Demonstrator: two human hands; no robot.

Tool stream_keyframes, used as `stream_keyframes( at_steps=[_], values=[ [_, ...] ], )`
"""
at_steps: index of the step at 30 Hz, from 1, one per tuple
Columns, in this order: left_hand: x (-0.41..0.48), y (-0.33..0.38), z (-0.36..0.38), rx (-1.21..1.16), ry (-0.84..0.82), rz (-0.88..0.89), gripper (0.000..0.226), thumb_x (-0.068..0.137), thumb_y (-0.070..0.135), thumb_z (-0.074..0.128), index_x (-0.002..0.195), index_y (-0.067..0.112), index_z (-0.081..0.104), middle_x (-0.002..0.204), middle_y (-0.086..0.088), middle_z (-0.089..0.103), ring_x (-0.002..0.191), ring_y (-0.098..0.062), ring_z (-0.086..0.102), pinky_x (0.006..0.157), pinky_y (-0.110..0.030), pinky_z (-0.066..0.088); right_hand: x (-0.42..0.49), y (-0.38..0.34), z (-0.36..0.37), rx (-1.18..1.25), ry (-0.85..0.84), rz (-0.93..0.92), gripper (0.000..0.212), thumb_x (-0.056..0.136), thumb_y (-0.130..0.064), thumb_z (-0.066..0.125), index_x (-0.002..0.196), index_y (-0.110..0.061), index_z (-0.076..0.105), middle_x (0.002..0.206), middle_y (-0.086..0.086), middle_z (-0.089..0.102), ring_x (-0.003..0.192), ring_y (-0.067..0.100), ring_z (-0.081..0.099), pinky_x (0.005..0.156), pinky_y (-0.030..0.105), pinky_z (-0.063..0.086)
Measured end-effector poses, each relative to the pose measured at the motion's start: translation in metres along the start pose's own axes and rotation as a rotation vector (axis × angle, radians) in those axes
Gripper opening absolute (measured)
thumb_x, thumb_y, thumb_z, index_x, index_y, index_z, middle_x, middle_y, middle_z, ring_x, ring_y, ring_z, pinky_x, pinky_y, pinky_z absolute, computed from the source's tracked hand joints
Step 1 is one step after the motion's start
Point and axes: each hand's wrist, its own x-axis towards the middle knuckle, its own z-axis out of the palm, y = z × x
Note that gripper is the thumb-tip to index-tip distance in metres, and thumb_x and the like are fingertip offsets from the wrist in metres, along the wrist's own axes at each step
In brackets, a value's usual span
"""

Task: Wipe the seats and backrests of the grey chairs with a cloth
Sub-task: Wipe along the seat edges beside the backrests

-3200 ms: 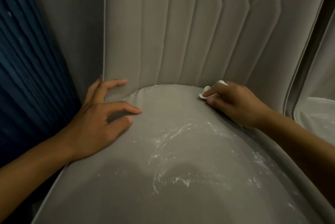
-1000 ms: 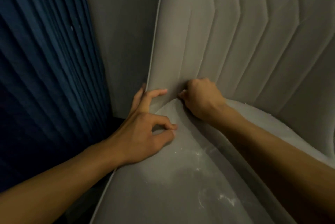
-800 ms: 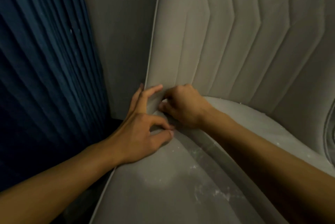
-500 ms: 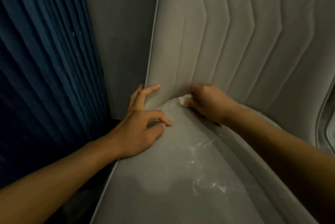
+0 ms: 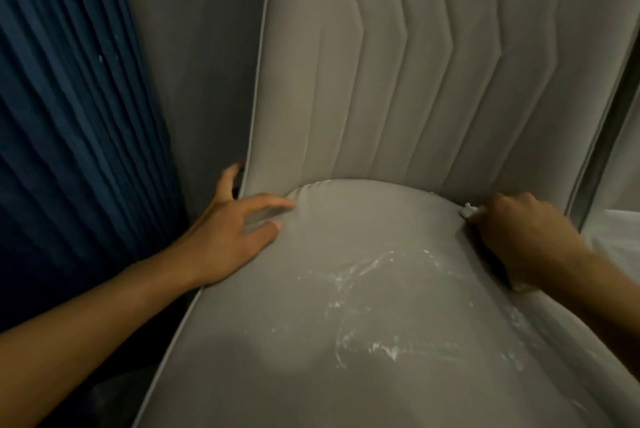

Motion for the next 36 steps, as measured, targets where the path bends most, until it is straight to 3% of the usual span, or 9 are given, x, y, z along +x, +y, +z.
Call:
stream_keyframes(
  at_steps=[4, 10, 14, 17, 20, 23, 27, 31, 36],
  values=[
    [0.0, -0.002, 0.004, -0.038, 0.03, 0.01, 0.028, 0.094, 0.03, 0.068, 0.112, 0.051, 0.072, 0.161, 0.011, 0.008, 0.132, 0.002, 0.031, 0.118, -0.019, 0.016, 0.015, -0.017, 0.009, 0.152, 0.082, 0.005, 0.025, 0.096, -0.022, 0.052, 0.076, -0.01, 0.062, 0.081, 0.012, 0.065, 0.07, 0.031, 0.065, 0.07, 0.044, 0.059],
    [0.001, -0.002, 0.007, -0.01, 0.048, 0.065, 0.025, 0.096, 0.027, 0.064, 0.11, 0.045, 0.074, 0.153, 0.011, 0.018, 0.122, 0.012, 0.031, 0.105, 0.003, 0.016, 0.051, -0.085, 0.003, 0.251, 0.18, -0.118, 0.02, 0.092, -0.014, 0.051, 0.101, -0.004, 0.066, 0.112, 0.024, 0.063, 0.104, 0.043, 0.062, 0.085, 0.044, 0.051],
    [0.001, -0.005, 0.007, 0.034, 0.089, 0.092, 0.018, 0.094, 0.045, 0.063, 0.106, 0.053, 0.073, 0.153, 0.01, 0.024, 0.137, -0.008, 0.03, 0.117, -0.026, 0.02, 0.041, -0.156, 0.001, 0.374, 0.171, -0.386, 0.023, 0.097, -0.027, 0.053, 0.109, -0.011, 0.066, 0.118, 0.019, 0.063, 0.108, 0.039, 0.061, 0.085, 0.038, 0.048],
    [0.002, -0.01, 0.004, 0.103, 0.059, 0.062, 0.019, 0.094, 0.059, 0.055, 0.108, 0.064, 0.068, 0.158, 0.008, 0.02, 0.145, -0.015, 0.021, 0.12, -0.036, 0.017, 0.036, -0.181, -0.002, 0.364, 0.185, -0.565, 0.024, 0.095, -0.032, 0.057, 0.109, -0.015, 0.067, 0.117, 0.017, 0.065, 0.105, 0.039, 0.061, 0.081, 0.037, 0.048],
    [0.0, -0.011, 0.001, 0.108, 0.029, 0.043, 0.027, 0.089, 0.057, 0.05, 0.109, 0.07, 0.063, 0.162, 0.009, 0.016, 0.148, -0.015, 0.014, 0.121, -0.038, 0.013, 0.041, -0.16, 0.0, 0.345, 0.192, -0.635, 0.025, 0.095, -0.039, 0.055, 0.11, -0.021, 0.065, 0.113, 0.013, 0.067, 0.101, 0.039, 0.062, 0.079, 0.039, 0.051],
    [0.0, -0.012, 0.0, 0.11, 0.037, 0.058, 0.021, 0.095, 0.059, 0.054, 0.111, 0.071, 0.061, 0.162, 0.01, 0.018, 0.148, -0.012, 0.013, 0.12, -0.039, 0.011, 0.047, -0.119, 0.004, 0.227, 0.217, -0.584, 0.027, 0.099, -0.042, 0.047, 0.113, -0.023, 0.061, 0.116, 0.01, 0.063, 0.103, 0.037, 0.062, 0.078, 0.039, 0.048],
    [0.0, -0.012, 0.0, 0.116, 0.05, 0.045, 0.029, 0.091, 0.063, 0.052, 0.117, 0.061, 0.064, 0.162, 0.009, 0.02, 0.147, -0.008, 0.013, 0.119, -0.033, 0.009, 0.045, -0.055, 0.005, 0.14, 0.235, -0.362, 0.029, 0.101, -0.041, 0.043, 0.109, -0.021, 0.063, 0.116, 0.011, 0.063, 0.103, 0.037, 0.062, 0.079, 0.039, 0.048],
    [-0.002, -0.013, 0.002, 0.09, 0.066, 0.078, 0.046, 0.08, 0.072, 0.04, 0.119, 0.061, 0.061, 0.158, 0.011, 0.025, 0.145, -0.007, 0.015, 0.118, -0.032, 0.01, 0.031, -0.014, 0.004, 0.036, 0.079, -0.167, 0.029, 0.102, -0.028, 0.043, 0.099, -0.011, 0.066, 0.091, 0.009, 0.063, 0.082, 0.031, 0.066, 0.079, 0.042, 0.057],
    [0.0, -0.014, 0.005, 0.063, 0.072, 0.068, 0.039, 0.08, 0.071, 0.039, 0.116, 0.073, 0.056, 0.157, 0.016, 0.024, 0.144, -0.005, 0.017, 0.119, -0.033, 0.011, 0.035, -0.037, -0.005, 0.024, 0.069, -0.16, 0.022, 0.1, -0.017, 0.046, 0.087, -0.011, 0.062, 0.076, 0.004, 0.052, 0.072, 0.027, 0.061, 0.072, 0.04, 0.056]
  ],
)
